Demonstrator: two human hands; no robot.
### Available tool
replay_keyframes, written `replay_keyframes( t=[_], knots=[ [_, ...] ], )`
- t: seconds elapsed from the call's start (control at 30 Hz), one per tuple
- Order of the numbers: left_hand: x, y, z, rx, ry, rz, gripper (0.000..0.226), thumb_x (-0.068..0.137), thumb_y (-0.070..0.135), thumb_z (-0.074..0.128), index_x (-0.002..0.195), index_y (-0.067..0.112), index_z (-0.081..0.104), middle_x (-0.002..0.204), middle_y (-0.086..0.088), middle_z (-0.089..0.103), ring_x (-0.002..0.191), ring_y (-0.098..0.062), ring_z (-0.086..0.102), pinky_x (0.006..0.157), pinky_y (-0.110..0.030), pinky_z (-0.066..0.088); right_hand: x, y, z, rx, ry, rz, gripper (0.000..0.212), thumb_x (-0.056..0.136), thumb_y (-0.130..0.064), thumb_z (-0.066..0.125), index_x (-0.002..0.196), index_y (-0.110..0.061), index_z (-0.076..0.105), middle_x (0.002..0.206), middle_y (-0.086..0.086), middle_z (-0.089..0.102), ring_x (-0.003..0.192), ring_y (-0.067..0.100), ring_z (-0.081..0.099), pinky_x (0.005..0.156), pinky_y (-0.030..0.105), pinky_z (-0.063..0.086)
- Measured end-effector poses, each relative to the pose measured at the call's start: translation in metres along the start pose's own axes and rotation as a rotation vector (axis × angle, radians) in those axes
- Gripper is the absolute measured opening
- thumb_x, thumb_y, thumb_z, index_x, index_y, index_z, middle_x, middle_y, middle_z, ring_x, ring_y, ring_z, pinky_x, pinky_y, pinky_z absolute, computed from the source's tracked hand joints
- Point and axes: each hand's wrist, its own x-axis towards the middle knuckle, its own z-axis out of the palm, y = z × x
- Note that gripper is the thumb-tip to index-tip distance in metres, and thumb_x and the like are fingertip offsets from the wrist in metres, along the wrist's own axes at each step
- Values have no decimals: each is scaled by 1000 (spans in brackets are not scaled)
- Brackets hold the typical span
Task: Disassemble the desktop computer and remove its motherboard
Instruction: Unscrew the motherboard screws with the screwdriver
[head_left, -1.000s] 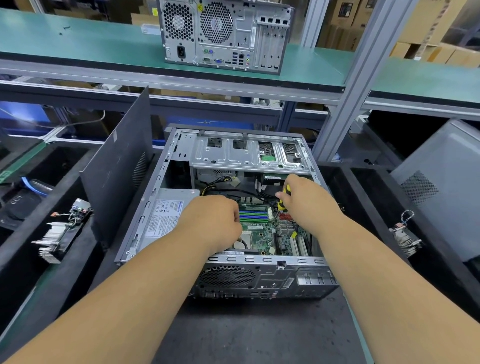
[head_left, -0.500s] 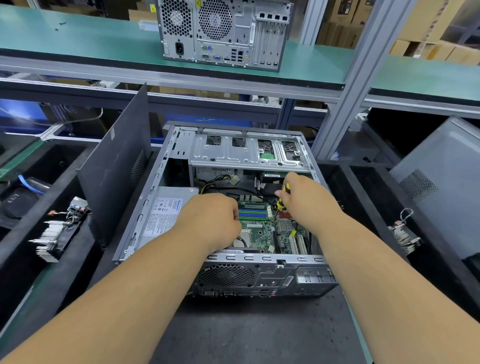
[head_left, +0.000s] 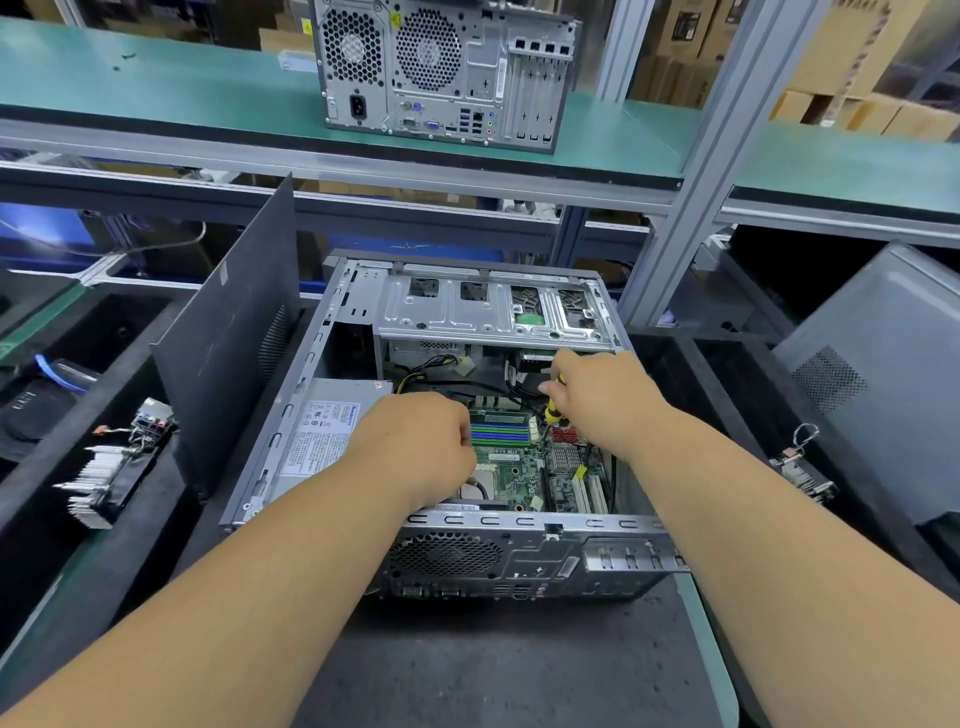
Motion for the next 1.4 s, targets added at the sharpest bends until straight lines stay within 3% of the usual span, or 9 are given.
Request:
replay_keyframes(
  t=[0.13, 0.2, 0.4, 0.63, 0.83, 1.03, 1.17, 1.23, 1.4],
  knots=[
    [-1, 0, 0, -1, 5, 5, 12, 79, 32, 54, 85, 33, 65, 88, 13, 62, 83, -13, 56, 66, -26, 43, 2, 6, 2, 91, -8, 13, 14, 102, -32, 37, 102, -22, 47, 66, -10, 50, 69, 20, 47, 94, 41, 32],
    [-1, 0, 0, 0, 6, 10, 12, 80, 32, 54, 84, 33, 65, 87, 12, 62, 83, -13, 56, 67, -26, 43, 1, 7, 3, 152, -9, 27, 10, 99, -28, 38, 98, -24, 48, 72, -7, 56, 71, 20, 50, 97, 43, 31],
    [-1, 0, 0, -14, 5, 4, 13, 80, 31, 53, 83, 34, 65, 86, 13, 62, 82, -13, 56, 67, -26, 44, 3, 4, 6, 112, 30, 76, 35, 101, -51, 29, 93, -25, 51, 71, -5, 61, 76, 21, 56, 92, 42, 28],
    [-2, -1, 0, -44, 15, -11, 14, 77, 31, 52, 81, 34, 65, 85, 16, 62, 81, -9, 56, 65, -25, 45, 6, 4, 11, 189, 67, 108, 9, 96, -31, 42, 96, -23, 44, 70, -5, 57, 67, 22, 50, 93, 43, 31],
    [-10, 2, -10, -132, -8, -38, 18, 79, 25, 53, 74, 40, 61, 76, 23, 61, 72, 1, 56, 55, -19, 37, 3, 1, 6, 91, 13, 116, 33, 98, -51, 33, 97, -20, 44, 70, -4, 50, 78, 25, 56, 98, 46, 31],
    [-13, 9, -15, -122, -24, -79, 16, 80, 30, 56, 79, 44, 61, 81, 22, 62, 74, 2, 57, 68, -27, 52, 12, 8, -2, 90, -78, 35, 35, 97, -33, 42, 123, -10, 44, 89, 4, 64, 85, 29, 58, 102, 49, 28],
    [-11, 12, -14, -89, -42, -122, 14, 81, 36, 59, 81, 49, 61, 86, 27, 61, 76, 7, 56, 70, -21, 50, 11, 14, -3, 188, -74, -17, 21, 92, -35, 45, 101, -16, 47, 80, 1, 56, 75, 27, 51, 106, 50, 28],
    [-7, 16, -12, -87, -71, -163, 14, 83, 36, 61, 81, 50, 61, 89, 28, 61, 80, 8, 56, 73, -19, 48, 9, 14, 0, 198, -61, -10, 32, 95, -42, 39, 106, -14, 50, 86, 5, 60, 83, 30, 54, 111, 52, 22],
    [19, 43, -4, -328, -23, -263, 12, 82, 27, 66, 82, 40, 69, 82, 20, 67, 73, 7, 60, 61, -11, 43, 8, 15, 2, 190, -15, -20, 41, 102, -40, 34, 125, -9, 46, 97, 11, 64, 99, 34, 54, 113, 51, 20]
  ],
)
